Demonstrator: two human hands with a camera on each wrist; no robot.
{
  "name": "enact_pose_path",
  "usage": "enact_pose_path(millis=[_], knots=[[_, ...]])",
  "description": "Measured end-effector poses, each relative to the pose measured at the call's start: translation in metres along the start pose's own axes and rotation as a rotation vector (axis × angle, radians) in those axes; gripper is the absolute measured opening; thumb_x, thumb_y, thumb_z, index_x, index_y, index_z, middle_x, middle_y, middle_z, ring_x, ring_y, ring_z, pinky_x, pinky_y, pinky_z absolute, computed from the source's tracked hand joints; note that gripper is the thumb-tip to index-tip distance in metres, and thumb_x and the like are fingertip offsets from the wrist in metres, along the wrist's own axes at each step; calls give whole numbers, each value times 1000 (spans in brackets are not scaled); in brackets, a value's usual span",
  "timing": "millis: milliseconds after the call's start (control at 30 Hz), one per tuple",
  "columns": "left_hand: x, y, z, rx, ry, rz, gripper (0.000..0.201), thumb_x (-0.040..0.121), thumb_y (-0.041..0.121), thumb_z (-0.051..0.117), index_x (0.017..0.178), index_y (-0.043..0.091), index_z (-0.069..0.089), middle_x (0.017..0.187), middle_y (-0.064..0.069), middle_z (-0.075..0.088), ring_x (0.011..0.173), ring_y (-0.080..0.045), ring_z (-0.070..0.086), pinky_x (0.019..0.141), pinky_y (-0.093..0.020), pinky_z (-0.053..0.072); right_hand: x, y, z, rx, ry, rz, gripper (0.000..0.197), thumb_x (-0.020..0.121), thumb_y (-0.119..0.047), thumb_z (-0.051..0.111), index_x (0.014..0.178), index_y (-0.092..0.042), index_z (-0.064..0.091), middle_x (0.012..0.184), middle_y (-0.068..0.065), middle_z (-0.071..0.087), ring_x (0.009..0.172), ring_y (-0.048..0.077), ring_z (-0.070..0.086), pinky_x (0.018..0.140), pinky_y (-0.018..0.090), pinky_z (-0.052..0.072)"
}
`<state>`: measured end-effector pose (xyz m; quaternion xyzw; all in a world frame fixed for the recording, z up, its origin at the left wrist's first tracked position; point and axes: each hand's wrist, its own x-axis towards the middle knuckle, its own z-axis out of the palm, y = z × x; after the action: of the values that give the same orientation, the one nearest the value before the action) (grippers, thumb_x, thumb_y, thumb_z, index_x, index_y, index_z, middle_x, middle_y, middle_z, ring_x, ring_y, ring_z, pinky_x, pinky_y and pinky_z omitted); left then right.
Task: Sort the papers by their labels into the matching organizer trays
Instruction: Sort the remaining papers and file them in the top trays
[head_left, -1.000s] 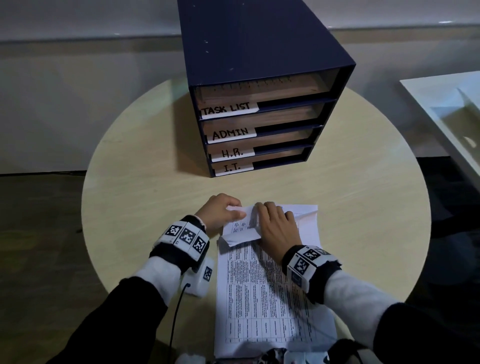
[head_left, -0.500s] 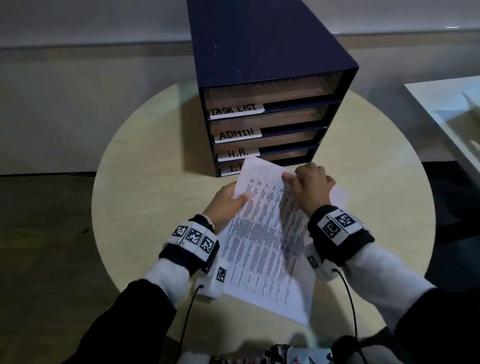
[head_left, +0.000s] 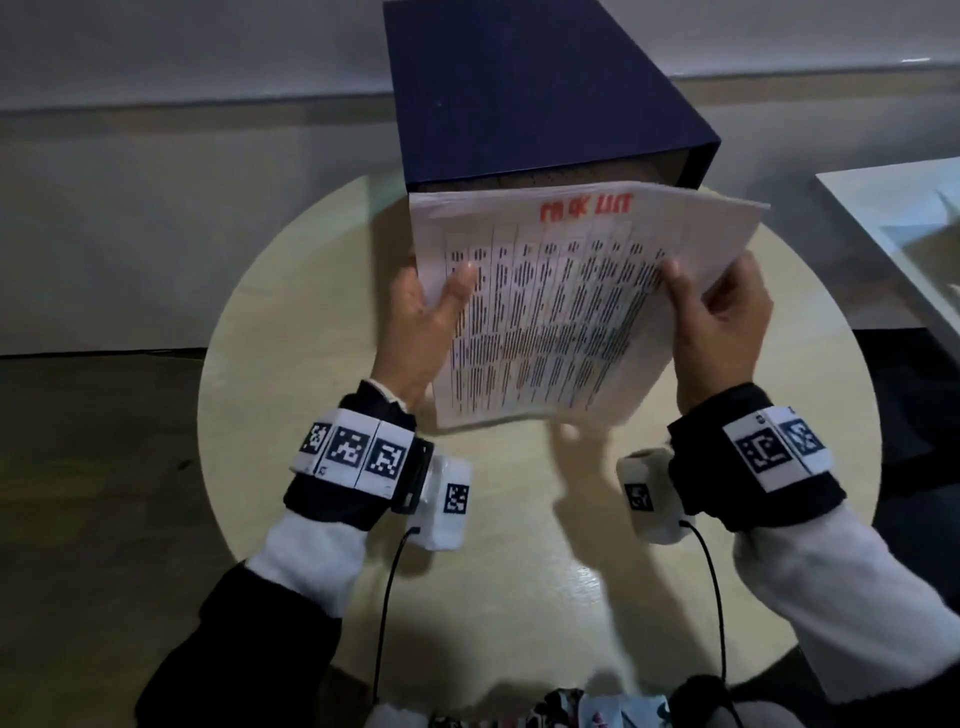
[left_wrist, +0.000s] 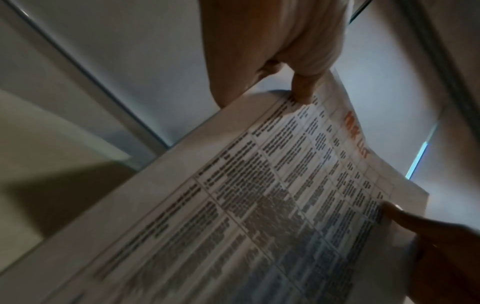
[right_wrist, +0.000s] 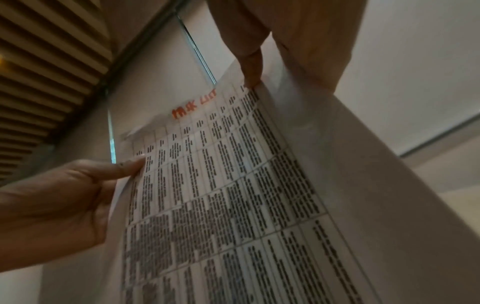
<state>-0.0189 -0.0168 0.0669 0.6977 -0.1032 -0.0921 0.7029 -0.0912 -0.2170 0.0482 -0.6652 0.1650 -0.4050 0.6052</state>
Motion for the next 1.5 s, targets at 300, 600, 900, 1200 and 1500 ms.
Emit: enact_pose_path(millis=[300,600,900,1200,1500], knots=[[-12,-47,1,36,-33,-195,16,87,23,61,99,34,60,102,3,66,100,-17,64,85,-36,54,-23,26,2,-32,-81,104,26,79,-15,65,94,-22,45,91,-14,57,78,-11,57,69,12,49],[-1,-39,8,114,-43,-228,37,97,17,45,132,7,48,130,-6,57,118,-16,53,102,-30,40,-16,42,-8,-321,-96,156,19,92,-9,54,104,-8,39,80,-16,41,71,-6,42,53,1,37],[47,-25,8,-80,62,-339,60,80,37,56,135,13,46,137,-6,52,128,-28,47,107,-54,35,-22,42,-31,-220,-187,345,10,87,-10,58,96,-10,54,88,6,58,57,-10,55,52,5,41],[76,-8,13,-153,129,-369,50,83,25,58,129,8,48,128,-11,58,119,-32,54,100,-53,43,-12,24,-34,52,-226,471,25,96,2,36,83,-18,42,79,3,58,28,10,39,36,14,30],[52,0,14,-129,30,-251,32,96,22,49,122,5,47,106,-7,66,82,-14,69,68,-23,56,56,0,27,352,-196,500,21,96,6,28,95,-5,46,82,10,55,39,7,48,41,16,35]])
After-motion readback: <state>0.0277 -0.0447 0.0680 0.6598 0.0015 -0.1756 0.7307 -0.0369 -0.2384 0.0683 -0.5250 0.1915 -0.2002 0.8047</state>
